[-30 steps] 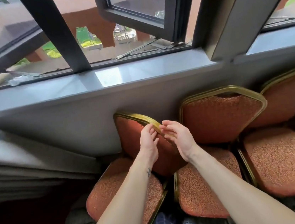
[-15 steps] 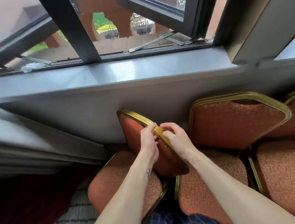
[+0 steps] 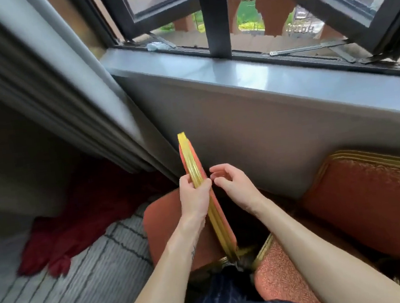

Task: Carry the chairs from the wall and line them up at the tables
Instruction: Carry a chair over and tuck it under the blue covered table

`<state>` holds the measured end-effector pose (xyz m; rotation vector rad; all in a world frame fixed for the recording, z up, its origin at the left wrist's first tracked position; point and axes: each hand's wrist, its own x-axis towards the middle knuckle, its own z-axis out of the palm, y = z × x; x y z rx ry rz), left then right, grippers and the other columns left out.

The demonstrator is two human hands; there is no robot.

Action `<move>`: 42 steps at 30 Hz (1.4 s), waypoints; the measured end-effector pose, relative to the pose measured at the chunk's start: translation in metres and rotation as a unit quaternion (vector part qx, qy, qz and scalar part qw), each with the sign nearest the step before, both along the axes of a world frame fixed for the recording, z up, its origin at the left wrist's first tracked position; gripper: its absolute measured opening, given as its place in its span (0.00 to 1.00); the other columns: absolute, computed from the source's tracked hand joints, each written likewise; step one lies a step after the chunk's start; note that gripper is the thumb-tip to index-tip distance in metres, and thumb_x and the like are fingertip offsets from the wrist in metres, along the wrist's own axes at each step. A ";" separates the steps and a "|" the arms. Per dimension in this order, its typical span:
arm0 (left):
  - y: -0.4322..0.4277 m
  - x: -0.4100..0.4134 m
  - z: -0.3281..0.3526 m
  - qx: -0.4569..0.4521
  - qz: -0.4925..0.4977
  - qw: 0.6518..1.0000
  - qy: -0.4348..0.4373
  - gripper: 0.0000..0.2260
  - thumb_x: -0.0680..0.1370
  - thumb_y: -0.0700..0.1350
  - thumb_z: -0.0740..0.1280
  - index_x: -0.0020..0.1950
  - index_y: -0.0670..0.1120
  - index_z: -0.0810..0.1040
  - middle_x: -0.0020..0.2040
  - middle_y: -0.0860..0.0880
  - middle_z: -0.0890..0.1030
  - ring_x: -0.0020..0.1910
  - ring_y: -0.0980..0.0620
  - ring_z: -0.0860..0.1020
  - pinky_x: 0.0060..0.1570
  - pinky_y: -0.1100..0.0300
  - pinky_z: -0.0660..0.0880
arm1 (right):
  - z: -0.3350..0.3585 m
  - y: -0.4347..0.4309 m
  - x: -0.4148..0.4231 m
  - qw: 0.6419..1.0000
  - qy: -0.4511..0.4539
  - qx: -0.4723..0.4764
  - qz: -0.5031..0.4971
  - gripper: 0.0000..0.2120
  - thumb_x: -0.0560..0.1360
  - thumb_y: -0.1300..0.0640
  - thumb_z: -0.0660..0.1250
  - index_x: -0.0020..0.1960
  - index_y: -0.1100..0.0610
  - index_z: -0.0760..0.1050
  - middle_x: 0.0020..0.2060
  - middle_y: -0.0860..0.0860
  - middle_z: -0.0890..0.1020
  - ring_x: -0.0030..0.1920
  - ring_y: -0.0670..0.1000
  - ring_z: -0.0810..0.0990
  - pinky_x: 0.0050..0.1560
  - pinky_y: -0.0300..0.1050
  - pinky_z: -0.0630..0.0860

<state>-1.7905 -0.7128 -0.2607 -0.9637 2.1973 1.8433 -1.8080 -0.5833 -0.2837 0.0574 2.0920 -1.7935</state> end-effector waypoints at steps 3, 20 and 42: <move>-0.031 0.012 0.016 -0.091 0.045 0.995 0.008 0.08 0.76 0.47 0.69 0.53 0.48 0.76 0.45 0.47 0.83 0.42 0.47 0.82 0.43 0.52 0.78 | 0.012 -0.028 -0.001 0.997 0.020 -0.002 0.068 0.14 0.78 0.56 0.65 0.63 0.45 0.77 0.56 0.42 0.82 0.57 0.41 0.80 0.58 0.43 0.78; -0.196 0.077 0.051 -0.381 0.133 0.912 -0.071 0.09 0.78 0.54 0.66 0.52 0.49 0.76 0.54 0.48 0.77 0.56 0.40 0.78 0.55 0.46 0.73 | 0.070 -0.243 -0.003 0.906 0.275 0.090 0.309 0.27 0.75 0.60 0.65 0.74 0.49 0.71 0.75 0.48 0.70 0.76 0.48 0.63 0.78 0.49 0.60; -0.342 0.159 0.026 -0.359 0.275 0.889 -0.071 0.09 0.76 0.52 0.70 0.44 0.49 0.73 0.39 0.45 0.81 0.40 0.39 0.80 0.41 0.49 0.71 | 0.045 -0.453 0.019 0.692 0.539 0.294 0.380 0.17 0.70 0.52 0.74 0.57 0.51 0.77 0.58 0.52 0.73 0.58 0.59 0.68 0.63 0.59 0.67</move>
